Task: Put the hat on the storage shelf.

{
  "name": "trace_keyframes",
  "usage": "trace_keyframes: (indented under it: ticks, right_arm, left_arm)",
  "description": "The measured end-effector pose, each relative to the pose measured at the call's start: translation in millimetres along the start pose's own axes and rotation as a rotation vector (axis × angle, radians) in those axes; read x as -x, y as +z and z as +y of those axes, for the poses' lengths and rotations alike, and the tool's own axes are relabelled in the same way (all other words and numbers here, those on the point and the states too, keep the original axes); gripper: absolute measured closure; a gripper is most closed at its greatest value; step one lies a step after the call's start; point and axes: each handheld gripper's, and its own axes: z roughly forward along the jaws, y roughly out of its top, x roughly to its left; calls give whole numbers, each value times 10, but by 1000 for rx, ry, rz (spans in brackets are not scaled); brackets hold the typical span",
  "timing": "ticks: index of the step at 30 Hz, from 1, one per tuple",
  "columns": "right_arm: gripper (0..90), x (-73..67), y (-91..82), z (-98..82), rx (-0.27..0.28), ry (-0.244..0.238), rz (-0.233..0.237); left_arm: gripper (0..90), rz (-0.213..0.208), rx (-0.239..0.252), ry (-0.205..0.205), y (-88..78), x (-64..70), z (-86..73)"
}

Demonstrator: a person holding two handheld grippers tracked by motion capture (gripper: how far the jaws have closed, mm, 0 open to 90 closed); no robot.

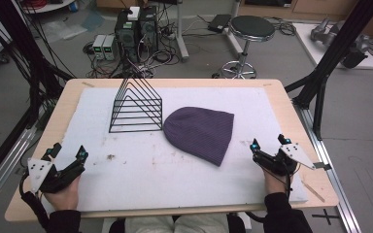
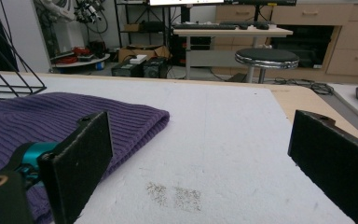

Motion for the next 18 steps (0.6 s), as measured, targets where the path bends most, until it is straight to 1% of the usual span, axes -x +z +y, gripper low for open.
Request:
trace_keyframes:
  ticks: [15, 18]
  right_arm:
    - [57, 23, -38, -6, 0, 15, -9]
    - [58, 32, -35, -7, 0, 10, -9]
  left_arm:
    - [220, -11, -7, -6, 40, 16, -6]
    - [220, -13, -5, -7, 39, 17, -6]
